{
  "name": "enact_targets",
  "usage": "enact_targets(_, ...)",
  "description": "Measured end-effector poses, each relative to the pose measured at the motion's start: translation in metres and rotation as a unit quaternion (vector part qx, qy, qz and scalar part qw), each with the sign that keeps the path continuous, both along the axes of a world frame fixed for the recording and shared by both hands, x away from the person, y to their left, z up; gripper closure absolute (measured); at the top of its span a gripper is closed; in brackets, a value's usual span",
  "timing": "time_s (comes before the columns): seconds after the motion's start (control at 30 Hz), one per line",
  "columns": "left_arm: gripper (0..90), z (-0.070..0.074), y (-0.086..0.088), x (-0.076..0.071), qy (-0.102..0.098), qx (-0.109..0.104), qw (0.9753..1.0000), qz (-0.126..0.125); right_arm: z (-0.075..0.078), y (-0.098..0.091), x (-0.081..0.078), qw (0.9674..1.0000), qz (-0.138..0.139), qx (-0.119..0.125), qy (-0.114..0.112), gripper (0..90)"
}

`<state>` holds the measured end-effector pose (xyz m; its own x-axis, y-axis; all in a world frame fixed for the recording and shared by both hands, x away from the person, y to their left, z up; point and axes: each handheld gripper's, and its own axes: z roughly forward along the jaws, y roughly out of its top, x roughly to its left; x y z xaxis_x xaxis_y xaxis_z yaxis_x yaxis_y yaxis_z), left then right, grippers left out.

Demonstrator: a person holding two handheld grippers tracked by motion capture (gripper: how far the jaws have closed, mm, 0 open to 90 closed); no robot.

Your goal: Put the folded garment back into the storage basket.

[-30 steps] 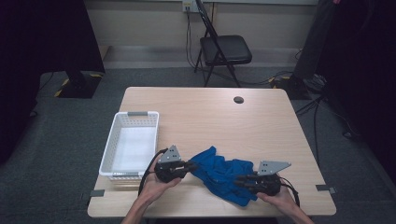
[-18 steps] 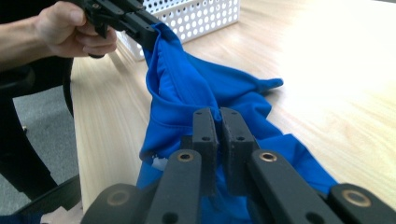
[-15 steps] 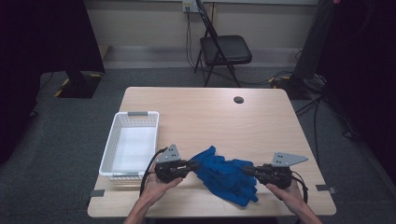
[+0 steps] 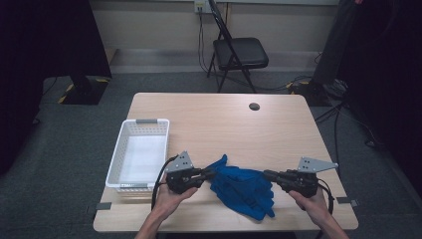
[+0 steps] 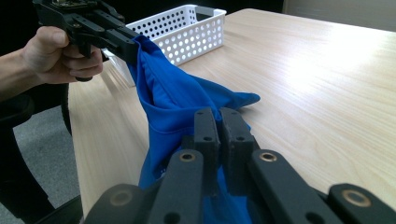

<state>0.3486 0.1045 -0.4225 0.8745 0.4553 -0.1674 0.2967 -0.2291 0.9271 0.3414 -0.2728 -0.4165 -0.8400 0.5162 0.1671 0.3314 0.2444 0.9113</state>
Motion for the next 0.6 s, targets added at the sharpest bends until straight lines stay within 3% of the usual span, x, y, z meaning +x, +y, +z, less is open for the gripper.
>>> enact_targets(0.2,82.7,0.006,0.001,-0.001,-0.003,-0.006,0.9999,0.011,0.008,0.0,0.002,1.0,-0.003,0.003,-0.007,86.8)
enact_targets(0.27,82.7,0.007,-0.001,0.0,-0.002,0.005,0.9998,0.021,0.012,0.0,0.002,0.9999,-0.007,0.005,-0.01,86.8)
enact_targets(0.6,82.7,0.019,-0.006,0.002,-0.012,-0.009,0.9996,0.025,0.029,-0.003,0.006,0.9996,-0.017,0.003,-0.023,86.8)
